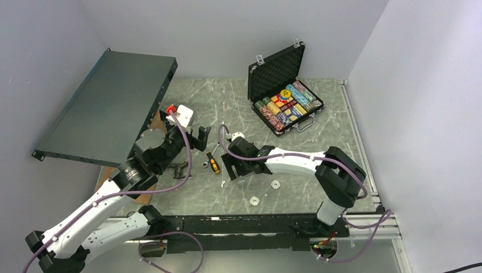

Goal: Pack up texas hold em set

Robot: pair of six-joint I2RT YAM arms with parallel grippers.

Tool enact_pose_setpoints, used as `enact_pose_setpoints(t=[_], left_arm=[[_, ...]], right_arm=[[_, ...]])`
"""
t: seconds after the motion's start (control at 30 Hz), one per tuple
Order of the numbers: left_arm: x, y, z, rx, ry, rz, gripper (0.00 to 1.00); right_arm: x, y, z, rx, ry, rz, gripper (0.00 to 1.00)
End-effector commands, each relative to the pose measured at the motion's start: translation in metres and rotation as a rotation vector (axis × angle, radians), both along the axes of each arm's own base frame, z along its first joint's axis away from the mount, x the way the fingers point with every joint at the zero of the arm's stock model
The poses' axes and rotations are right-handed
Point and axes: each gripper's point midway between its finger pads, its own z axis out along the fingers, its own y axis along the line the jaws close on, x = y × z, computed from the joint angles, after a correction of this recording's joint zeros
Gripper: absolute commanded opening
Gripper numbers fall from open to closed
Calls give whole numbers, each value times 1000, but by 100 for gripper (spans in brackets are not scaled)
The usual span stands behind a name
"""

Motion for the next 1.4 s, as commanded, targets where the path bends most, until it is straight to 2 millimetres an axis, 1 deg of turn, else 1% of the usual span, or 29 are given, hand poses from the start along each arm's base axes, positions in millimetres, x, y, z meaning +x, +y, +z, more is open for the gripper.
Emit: enact_pose_setpoints(t=[0.0,0.2,0.37,0.47,0.67,0.87,0.97,1.17,1.3,1.37], left_arm=[[-1,2,20,-49,-36,9,99],[-2,-1,20,-50,-33,-4,99],[-1,-1,19,-48,-31,-4,99],[-1,-2,19,-47,-32,-6,99],[-1,-2,18,-45,-31,-7,99],[-1,-2,18,-46,-29,-7,99],[-1,-2,19,-47,-30,-8,99],[-2,-3,19,-48,-28,-12,99],[-2,-3,18,-49,-27,-12,99],[-2,-3,18,-49,-26,-12,99]], right_arm=[[-5,10,-8,12,28,-6,81],[-4,4,-20,-34,28,-28,78],[-4,6,-22,-28,31,-38,76],[-3,4,-25,-45,38,-57,72],[-7,-2,-30,-115,28,-56,69],[-14,0,-35,-174,15,-35,67],[-15,-2,-40,-181,20,-40,63],[-18,0,-41,-159,29,-40,55],[-15,0,-37,-153,10,-46,49],[-10,-2,-30,-150,-16,-56,45]])
